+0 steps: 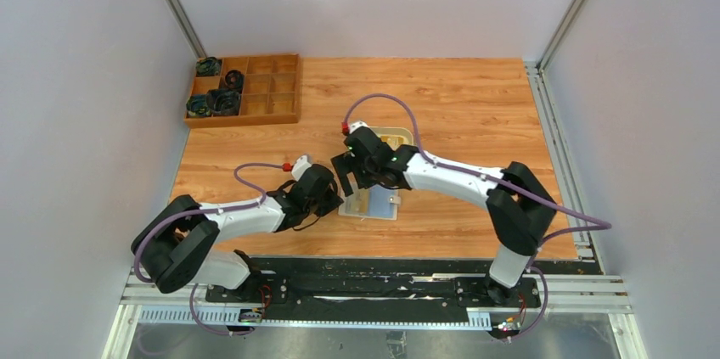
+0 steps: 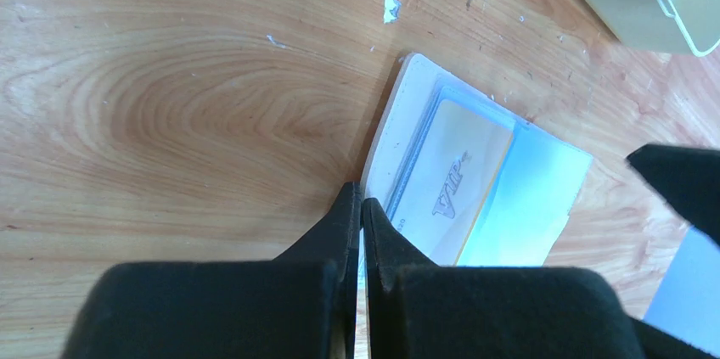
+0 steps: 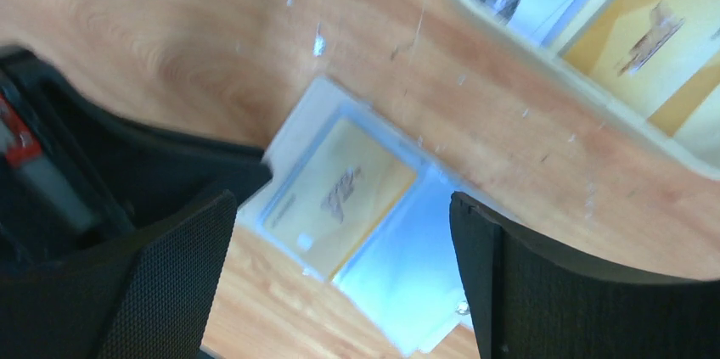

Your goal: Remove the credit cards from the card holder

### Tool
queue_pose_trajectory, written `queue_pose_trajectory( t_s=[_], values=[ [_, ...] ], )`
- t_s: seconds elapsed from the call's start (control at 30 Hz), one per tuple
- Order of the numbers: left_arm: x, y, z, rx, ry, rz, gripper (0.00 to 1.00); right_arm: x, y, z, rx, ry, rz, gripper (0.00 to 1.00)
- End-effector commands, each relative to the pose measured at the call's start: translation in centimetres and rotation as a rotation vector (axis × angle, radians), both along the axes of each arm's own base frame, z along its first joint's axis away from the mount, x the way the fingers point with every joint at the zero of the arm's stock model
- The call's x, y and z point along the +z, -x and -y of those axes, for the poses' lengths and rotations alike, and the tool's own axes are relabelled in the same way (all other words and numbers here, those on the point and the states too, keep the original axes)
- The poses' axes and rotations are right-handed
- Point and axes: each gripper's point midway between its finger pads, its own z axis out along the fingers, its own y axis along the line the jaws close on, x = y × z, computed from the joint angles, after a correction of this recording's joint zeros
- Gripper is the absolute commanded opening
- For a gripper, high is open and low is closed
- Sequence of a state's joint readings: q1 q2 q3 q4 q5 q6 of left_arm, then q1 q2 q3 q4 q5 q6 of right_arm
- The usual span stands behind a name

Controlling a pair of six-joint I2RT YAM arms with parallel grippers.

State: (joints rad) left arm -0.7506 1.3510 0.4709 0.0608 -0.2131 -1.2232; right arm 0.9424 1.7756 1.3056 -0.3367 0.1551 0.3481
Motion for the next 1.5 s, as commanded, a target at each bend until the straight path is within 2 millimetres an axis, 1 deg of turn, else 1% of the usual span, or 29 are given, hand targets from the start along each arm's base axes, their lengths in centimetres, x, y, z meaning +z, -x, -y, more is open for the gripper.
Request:
queue_pose_trajectory(
  t_s=[0.0, 0.03, 0.07, 0.13, 0.17, 0.3, 0.37, 0.4, 0.5, 0.63, 0.8, 0.97, 1.23, 1.37, 1.47],
  values=[
    [1.1, -0.7, -0.6, 0.018, -0.04, 0.043, 0.0, -1.7, 2.1, 0.6, -0.031, -0.246, -0.16, 1.0],
    [1.1, -0.7, -0.7, 0.02, -0.047, 0.043, 0.0, -2.2, 2.3, 1.0, -0.039, -0.289, -0.189, 1.0],
    [1.1, -0.8, -0.7, 0.022, -0.051, 0.045, 0.0, -3.0, 3.0, 1.5, -0.047, -0.317, -0.235, 0.99],
    [0.3, -0.4, -1.5, 0.031, -0.095, 0.013, 0.0, -3.3, 3.5, 1.4, -0.039, -0.415, -0.278, 0.95],
    [0.2, -0.3, -1.6, 0.035, -0.103, 0.004, 0.0, -3.1, 3.4, 1.1, -0.035, -0.47, -0.284, 0.93],
    [-0.3, -0.1, -1.8, 0.046, -0.111, -0.011, 0.0, -3.3, 3.8, 0.7, -0.043, -0.621, -0.355, 0.87],
    [-0.3, -0.1, -1.9, 0.048, -0.116, -0.014, 0.0, -3.4, 3.9, 0.7, -0.057, -0.671, -0.379, 0.84],
    [-0.3, 0.0, -2.0, 0.048, -0.12, -0.016, 0.0, -3.2, 3.8, 0.6, -0.055, -0.687, -0.371, 0.84],
    [-0.4, 0.0, -2.2, 0.053, -0.131, -0.02, 0.0, -2.6, 3.7, 0.7, -0.055, -0.696, -0.362, 0.84],
    [-0.6, 0.0, -2.3, 0.055, -0.138, -0.024, 0.0, -2.7, 3.7, 0.6, -0.066, -0.702, -0.393, 0.84],
    [-0.6, 0.0, -2.3, 0.054, -0.142, -0.024, 0.0, -3.0, 4.2, -0.2, -0.072, -0.778, -0.46, 0.84],
    [-0.5, 0.0, -2.3, 0.052, -0.145, -0.025, 0.0, -4.3, 4.5, -0.5, -0.106, -0.8, -0.518, 0.84],
    [-0.2, 0.0, -2.7, 0.061, -0.156, -0.015, 0.0, -5.6, 4.7, -0.5, -0.158, -0.825, -0.576, 0.85],
    [-0.1, -0.2, -2.7, 0.06, -0.159, -0.011, 0.0, -6.4, 5.0, -0.7, -0.188, -0.814, -0.635, 0.85],
    [-0.2, -0.1, -2.6, 0.058, -0.159, -0.014, 0.0, -6.3, 5.2, -1.2, -0.19, -0.866, -0.684, 0.85]
  ],
)
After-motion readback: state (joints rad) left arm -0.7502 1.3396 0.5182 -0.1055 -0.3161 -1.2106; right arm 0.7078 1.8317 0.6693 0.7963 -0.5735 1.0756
